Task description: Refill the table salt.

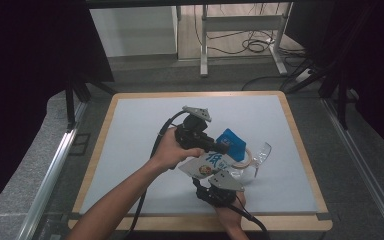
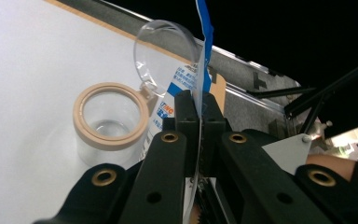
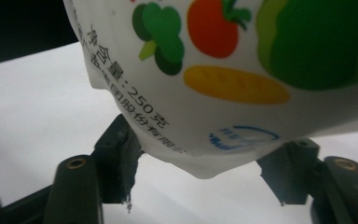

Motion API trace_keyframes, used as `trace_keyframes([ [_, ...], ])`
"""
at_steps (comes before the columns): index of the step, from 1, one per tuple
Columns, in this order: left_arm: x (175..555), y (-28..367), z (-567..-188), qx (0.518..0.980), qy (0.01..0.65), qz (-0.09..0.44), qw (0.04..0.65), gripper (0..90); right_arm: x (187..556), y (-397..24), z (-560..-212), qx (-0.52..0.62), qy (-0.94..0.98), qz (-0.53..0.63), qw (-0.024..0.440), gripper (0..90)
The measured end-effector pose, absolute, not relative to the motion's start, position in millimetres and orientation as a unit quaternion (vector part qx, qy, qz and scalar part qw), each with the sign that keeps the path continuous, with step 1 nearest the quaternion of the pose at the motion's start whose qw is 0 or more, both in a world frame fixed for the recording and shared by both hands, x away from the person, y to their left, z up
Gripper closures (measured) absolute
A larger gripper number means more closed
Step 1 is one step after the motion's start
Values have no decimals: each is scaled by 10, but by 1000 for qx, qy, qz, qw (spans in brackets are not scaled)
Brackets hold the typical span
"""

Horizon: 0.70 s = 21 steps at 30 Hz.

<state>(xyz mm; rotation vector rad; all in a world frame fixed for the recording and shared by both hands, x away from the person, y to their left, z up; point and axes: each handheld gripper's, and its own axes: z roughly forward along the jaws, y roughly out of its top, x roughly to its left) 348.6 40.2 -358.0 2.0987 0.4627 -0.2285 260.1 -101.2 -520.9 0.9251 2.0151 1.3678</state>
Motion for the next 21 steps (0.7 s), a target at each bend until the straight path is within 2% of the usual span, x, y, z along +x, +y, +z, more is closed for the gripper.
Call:
trace_keyframes([
  [9,3703,271,-3724,853,222,-96,462,900,2645,-1017,-5246,370,738,526,203,379],
  [21,3808,159,-3755,860,238,-82,443,900,2676,-1038,-5231,386,730,531,191,396],
])
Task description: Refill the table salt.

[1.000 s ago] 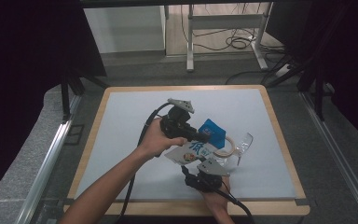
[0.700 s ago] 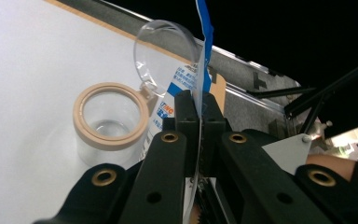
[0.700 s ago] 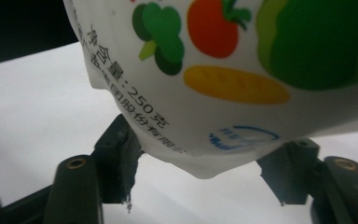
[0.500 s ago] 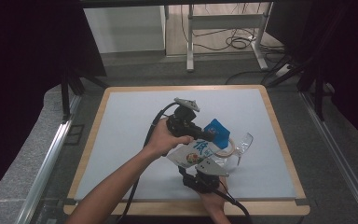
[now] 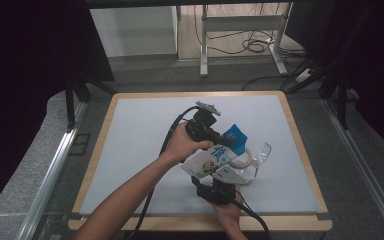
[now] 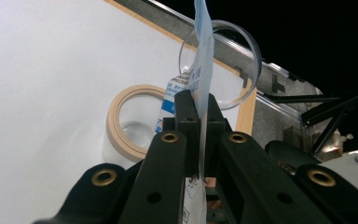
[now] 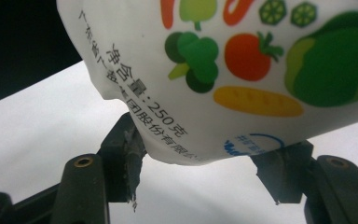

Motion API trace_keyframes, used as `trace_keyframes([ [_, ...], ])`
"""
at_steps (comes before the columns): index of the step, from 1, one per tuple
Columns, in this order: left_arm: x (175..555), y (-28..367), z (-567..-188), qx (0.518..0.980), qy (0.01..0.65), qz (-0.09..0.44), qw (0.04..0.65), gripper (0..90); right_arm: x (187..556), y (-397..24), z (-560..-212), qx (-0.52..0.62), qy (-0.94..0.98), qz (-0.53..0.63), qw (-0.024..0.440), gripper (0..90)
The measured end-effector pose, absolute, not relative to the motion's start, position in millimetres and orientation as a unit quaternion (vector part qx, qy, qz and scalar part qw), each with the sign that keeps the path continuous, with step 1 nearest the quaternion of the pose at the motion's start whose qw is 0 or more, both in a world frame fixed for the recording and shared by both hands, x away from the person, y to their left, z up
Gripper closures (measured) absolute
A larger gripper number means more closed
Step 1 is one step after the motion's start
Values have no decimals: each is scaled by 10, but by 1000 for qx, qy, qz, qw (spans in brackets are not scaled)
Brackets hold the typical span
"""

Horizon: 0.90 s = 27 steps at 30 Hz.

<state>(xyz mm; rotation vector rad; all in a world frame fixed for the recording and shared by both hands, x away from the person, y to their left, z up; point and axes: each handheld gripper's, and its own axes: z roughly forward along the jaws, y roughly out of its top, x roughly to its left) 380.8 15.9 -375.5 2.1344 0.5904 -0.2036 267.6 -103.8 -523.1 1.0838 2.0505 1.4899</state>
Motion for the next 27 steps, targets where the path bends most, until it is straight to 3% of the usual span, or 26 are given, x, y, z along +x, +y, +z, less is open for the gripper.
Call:
trace_keyframes([
  [27,3983,-145,-3729,905,219,-54,361,900,2735,-790,-5172,449,673,554,197,409],
])
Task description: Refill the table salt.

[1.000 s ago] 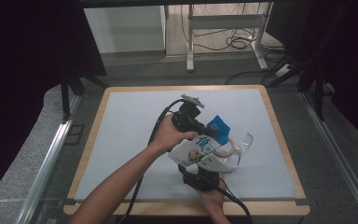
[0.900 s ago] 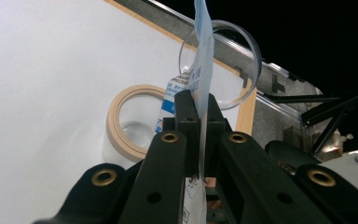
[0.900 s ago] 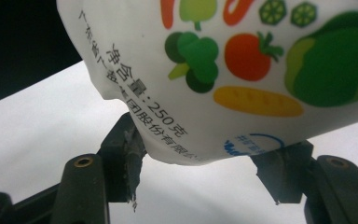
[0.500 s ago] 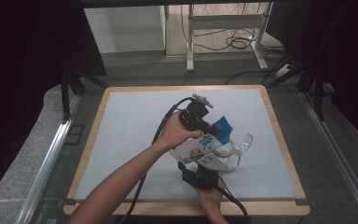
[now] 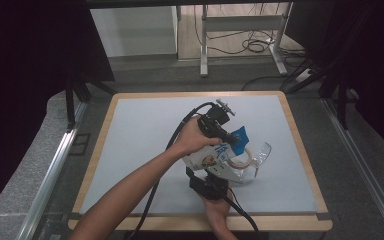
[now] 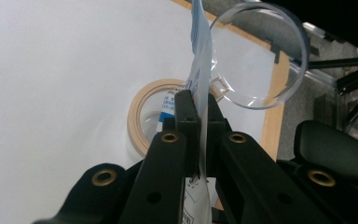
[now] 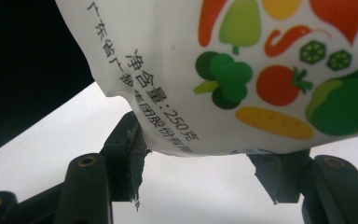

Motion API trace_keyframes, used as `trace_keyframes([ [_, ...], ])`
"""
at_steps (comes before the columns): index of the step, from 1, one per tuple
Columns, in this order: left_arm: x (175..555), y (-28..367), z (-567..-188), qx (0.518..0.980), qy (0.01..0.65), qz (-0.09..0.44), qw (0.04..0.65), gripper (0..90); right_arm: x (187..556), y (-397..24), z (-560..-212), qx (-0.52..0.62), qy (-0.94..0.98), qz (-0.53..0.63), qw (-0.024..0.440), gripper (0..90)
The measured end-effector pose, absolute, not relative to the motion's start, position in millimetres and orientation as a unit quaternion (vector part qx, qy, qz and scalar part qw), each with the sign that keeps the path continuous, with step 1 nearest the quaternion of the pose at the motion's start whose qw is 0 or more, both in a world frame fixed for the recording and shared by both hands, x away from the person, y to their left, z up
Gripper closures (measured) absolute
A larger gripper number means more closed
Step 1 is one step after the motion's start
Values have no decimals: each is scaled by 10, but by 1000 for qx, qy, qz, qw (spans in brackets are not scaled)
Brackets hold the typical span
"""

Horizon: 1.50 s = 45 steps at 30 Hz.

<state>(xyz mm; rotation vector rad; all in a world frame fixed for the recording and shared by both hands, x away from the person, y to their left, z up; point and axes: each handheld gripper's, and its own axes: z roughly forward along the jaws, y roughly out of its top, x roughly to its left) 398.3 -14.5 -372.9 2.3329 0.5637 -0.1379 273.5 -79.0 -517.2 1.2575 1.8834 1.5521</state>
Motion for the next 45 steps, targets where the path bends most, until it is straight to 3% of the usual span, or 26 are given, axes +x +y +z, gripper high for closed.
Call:
trace_keyframes([
  [45,4109,-397,-3743,923,212,-47,317,900,2776,-777,-5039,464,642,581,187,406],
])
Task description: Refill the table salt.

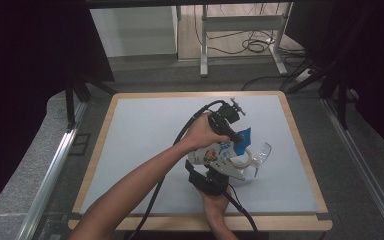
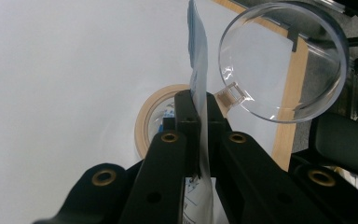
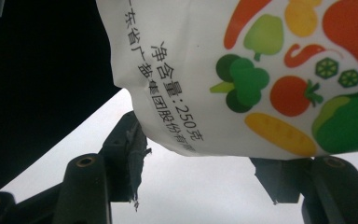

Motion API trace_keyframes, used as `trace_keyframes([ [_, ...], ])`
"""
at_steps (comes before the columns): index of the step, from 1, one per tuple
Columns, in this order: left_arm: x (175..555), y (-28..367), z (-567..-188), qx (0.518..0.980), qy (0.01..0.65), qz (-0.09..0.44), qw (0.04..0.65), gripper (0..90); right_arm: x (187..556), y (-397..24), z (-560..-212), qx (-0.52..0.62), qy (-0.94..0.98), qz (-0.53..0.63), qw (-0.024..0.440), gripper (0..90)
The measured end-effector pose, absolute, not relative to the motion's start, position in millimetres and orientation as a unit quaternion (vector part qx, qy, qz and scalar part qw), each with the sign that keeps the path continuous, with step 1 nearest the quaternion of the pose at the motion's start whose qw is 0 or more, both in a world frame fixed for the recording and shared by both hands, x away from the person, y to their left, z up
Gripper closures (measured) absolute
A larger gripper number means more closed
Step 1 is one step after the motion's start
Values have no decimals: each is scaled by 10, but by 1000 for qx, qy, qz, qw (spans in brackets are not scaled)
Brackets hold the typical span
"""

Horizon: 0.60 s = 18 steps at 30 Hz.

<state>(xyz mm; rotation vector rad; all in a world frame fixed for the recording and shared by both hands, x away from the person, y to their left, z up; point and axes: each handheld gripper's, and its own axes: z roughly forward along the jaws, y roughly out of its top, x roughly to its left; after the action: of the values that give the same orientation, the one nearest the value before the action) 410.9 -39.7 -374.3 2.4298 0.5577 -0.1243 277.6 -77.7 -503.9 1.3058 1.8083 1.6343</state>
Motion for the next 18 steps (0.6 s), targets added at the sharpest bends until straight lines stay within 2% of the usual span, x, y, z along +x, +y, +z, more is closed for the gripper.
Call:
trace_keyframes([
  [18,4086,-461,-3711,926,210,-37,311,900,2788,-796,-5038,479,618,598,175,411],
])
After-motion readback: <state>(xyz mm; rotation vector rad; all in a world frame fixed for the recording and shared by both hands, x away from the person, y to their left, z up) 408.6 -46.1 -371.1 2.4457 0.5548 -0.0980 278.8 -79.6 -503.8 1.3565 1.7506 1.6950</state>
